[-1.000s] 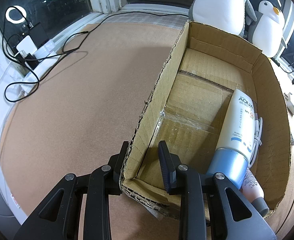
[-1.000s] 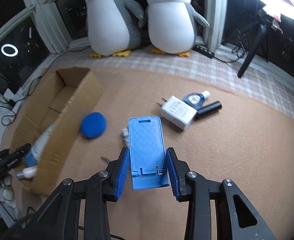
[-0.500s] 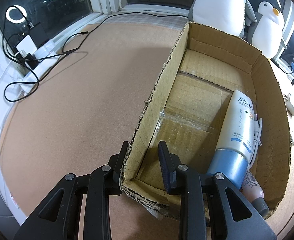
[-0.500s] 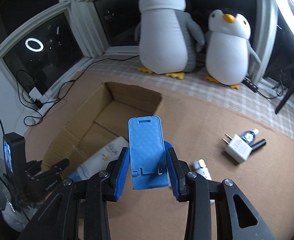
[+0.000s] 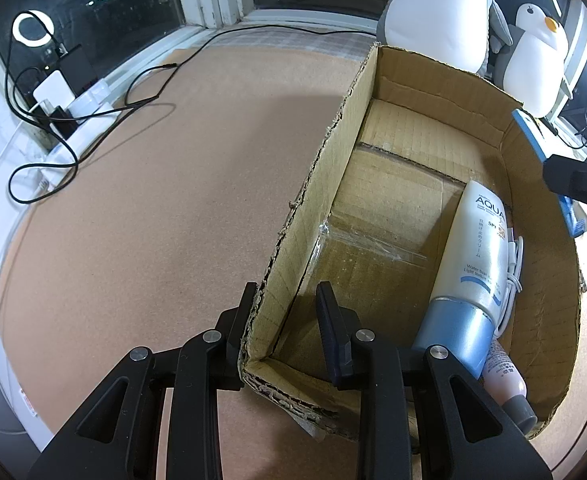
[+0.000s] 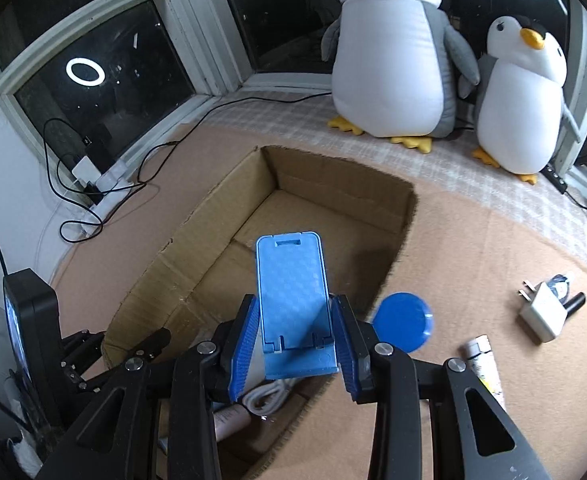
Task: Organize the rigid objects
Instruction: 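Carry the blue phone stand into the box and open the right gripper, then move the right gripper over the patterned lighter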
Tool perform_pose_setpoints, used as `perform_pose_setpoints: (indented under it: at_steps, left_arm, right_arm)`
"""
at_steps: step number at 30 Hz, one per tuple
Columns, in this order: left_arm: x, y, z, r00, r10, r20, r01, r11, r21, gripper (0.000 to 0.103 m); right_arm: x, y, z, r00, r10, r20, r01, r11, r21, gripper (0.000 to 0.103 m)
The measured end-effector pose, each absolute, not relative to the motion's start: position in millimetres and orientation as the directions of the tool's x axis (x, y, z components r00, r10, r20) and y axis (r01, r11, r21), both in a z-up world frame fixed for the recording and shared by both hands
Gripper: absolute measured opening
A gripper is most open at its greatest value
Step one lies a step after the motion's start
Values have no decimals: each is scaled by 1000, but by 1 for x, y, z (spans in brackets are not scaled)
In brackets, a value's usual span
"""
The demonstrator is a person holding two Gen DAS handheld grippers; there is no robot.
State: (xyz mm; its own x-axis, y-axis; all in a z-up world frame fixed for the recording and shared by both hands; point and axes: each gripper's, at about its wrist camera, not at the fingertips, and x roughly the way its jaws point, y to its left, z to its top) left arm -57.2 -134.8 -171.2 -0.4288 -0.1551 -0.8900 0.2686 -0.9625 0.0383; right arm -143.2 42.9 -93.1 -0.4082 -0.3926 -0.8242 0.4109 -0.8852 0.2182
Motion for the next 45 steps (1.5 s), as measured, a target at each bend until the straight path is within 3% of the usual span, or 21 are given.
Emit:
perform_pose_setpoints:
  at_steps: [6,12,31,45]
  left_arm:
    - [-57,-135,-171,-429,-155,-890,268,-963,39,27]
    - [-57,-134,-171,-429,-156,-890,268,-963,40,27]
    - [-56,-133,-171,-430,-155,-890,267,-963,39,27]
    - [-56,-133,-171,-430,-156,-889,268,-963,40,27]
  right_arm:
    - [-141,33,-93,-393,-408,-824,435,-872,224,34]
    - [-139,33,-90,-405,-408,-818,439,-872,217,45]
    - [-137,71,-86,-429,-375,-822,394,-896,203,47]
    - [-132,147,-96,-456,-260,-851,316,-942,118,48]
